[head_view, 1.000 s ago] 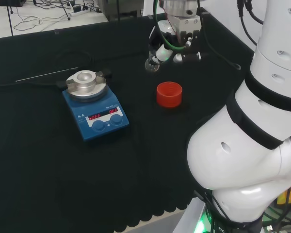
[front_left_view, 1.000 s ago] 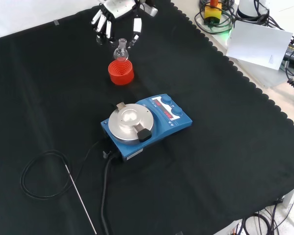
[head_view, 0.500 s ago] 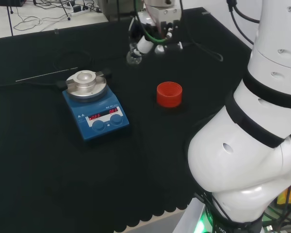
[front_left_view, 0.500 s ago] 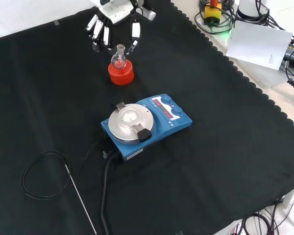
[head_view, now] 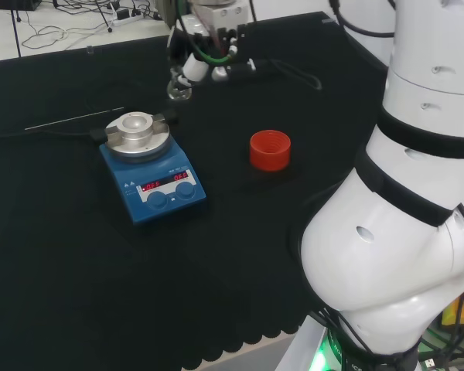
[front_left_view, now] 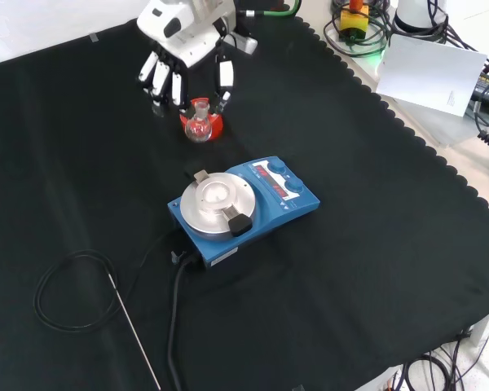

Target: Place the round-bottom flask on the heater.

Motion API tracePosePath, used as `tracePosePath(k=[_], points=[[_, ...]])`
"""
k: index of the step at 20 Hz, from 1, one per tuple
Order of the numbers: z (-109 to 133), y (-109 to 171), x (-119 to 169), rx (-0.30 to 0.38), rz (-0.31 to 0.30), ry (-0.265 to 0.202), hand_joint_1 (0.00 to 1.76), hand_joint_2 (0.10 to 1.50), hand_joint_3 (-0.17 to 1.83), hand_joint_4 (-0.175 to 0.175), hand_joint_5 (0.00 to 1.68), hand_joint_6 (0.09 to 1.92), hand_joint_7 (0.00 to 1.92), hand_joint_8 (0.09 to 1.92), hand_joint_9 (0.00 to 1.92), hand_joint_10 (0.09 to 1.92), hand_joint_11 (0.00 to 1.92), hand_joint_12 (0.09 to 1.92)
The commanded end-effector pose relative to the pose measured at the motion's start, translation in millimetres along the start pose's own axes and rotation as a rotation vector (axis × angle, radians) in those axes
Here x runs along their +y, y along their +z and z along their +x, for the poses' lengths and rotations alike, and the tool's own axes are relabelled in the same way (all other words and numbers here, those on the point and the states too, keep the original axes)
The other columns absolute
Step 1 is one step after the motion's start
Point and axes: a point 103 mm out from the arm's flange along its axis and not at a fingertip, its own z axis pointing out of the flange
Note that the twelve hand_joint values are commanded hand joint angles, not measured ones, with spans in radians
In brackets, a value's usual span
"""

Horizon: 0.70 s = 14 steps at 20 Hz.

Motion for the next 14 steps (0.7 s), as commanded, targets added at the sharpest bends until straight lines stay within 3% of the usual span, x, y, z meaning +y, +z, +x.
tracePosePath(k=[1,14], points=[[43,8,22,-0.022,0.049,-0.072,1.11,0.59,0.85,0.175,1.22,0.86,0.59,0.65,0.8,0.53,0.41,1.32],[68,17,35,-0.029,0.08,-0.112,1.11,0.58,0.85,0.175,1.23,0.86,0.59,0.65,0.8,0.53,0.42,1.32]])
